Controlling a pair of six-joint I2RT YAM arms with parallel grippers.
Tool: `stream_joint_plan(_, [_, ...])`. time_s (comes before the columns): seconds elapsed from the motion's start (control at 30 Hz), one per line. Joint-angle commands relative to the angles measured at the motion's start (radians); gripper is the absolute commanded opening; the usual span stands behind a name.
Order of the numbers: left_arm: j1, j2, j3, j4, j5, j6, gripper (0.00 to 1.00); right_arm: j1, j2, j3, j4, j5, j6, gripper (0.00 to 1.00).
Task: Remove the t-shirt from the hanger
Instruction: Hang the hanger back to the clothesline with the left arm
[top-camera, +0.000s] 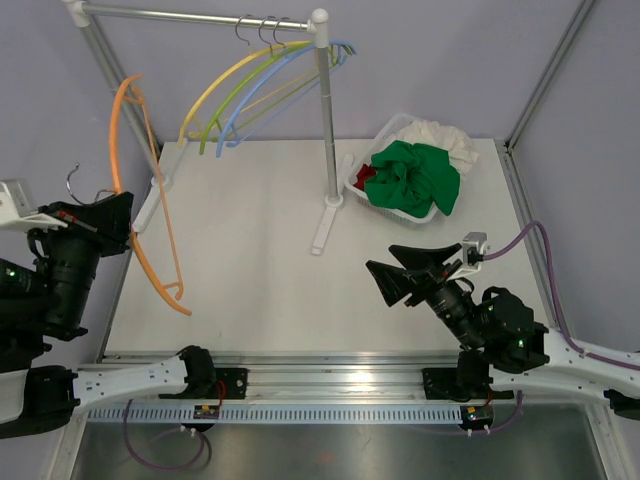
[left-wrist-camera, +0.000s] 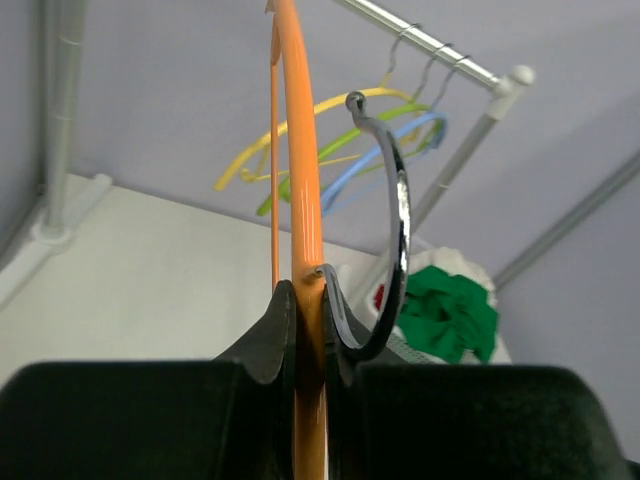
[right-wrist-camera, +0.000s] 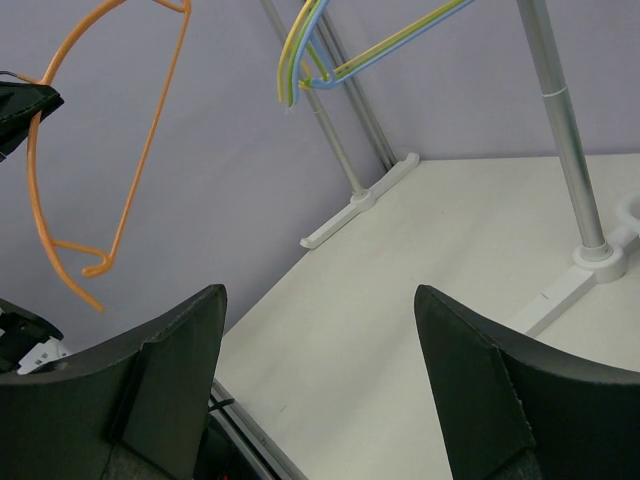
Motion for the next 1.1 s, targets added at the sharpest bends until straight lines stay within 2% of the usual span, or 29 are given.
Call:
stream_joint_plan(0.0, [-0.003, 0.052, 0.034, -0.072, -0.203, 0.073, 0.00, 0.007, -0.019, -0.004, -0.006, 0.017, -0.015, 0.83])
stream_joint_plan(0.03, [-0.003, 0.054, 0.023, -0.036, -0.212, 0.124, 0.00, 0.007, -0.022, -0.004, -0.008, 0.015, -0.015, 0.83])
stream_joint_plan(0.3, [-0.011, 0.109, 0.016, 0.021, -0.226, 0.248, 0.00, 0.009, -0.022, -0.006, -0.009, 0.000, -0.007, 0.83])
stream_joint_plan(0.4, [-0.011, 0.107, -0.059, 0.127, -0.238, 0.339, 0.00, 0.009, -0.017, -0.004, -0.008, -0.007, -0.004, 0.83])
stream_joint_plan(0.53, [-0.008, 0.094, -0.161, 0.383, -0.247, 0.532, 0.00, 0.007, -0.012, -0.003, -0.008, -0.013, -0.001, 0.83])
stream_joint_plan(0.67, [0.044, 0.118, -0.190, 0.382, -0.211, 0.532, 0.00, 0.007, -0.015, -0.004, -0.009, -0.019, 0.002, 0.83])
stream_joint_plan(0.77, [0.180, 0.173, -0.195, 0.265, -0.115, 0.421, 0.00, 0.009, -0.020, -0.004, -0.011, -0.025, 0.002, 0.83])
stream_joint_plan(0.8, [0.279, 0.184, -0.198, 0.244, -0.081, 0.369, 0.00, 0.007, -0.022, -0.004, -0.012, -0.025, 0.002, 0.83])
stream_joint_plan(0.83, [0.334, 0.181, -0.216, 0.247, -0.038, 0.348, 0.00, 0.009, -0.025, -0.006, -0.017, -0.025, 0.002, 0.83])
stream_joint_plan(0.87, [0.453, 0.175, -0.224, 0.254, 0.089, 0.330, 0.00, 0.007, -0.025, -0.006, -0.019, -0.025, 0.002, 0.83])
stream_joint_plan(0.93, [0.580, 0.193, -0.222, 0.239, 0.223, 0.272, 0.00, 0.009, -0.032, -0.009, -0.026, -0.022, 0.002, 0.83])
stream_joint_plan(0.97, [0.643, 0.215, -0.193, 0.216, 0.357, 0.261, 0.00, 0.007, -0.038, -0.012, -0.026, -0.019, 0.002, 0.83])
stream_joint_plan(1.0, [0.775, 0.271, -0.178, 0.183, 0.436, 0.208, 0.00, 0.007, -0.042, -0.013, -0.026, -0.020, 0.000, 0.83])
stream_joint_plan(1.03, [0.838, 0.297, -0.167, 0.179, 0.526, 0.187, 0.00, 0.009, -0.046, -0.016, -0.025, -0.020, 0.002, 0.83])
stream_joint_plan(1.07, [0.939, 0.323, -0.153, 0.181, 0.687, 0.167, 0.00, 0.007, -0.049, -0.019, -0.022, -0.019, 0.002, 0.83])
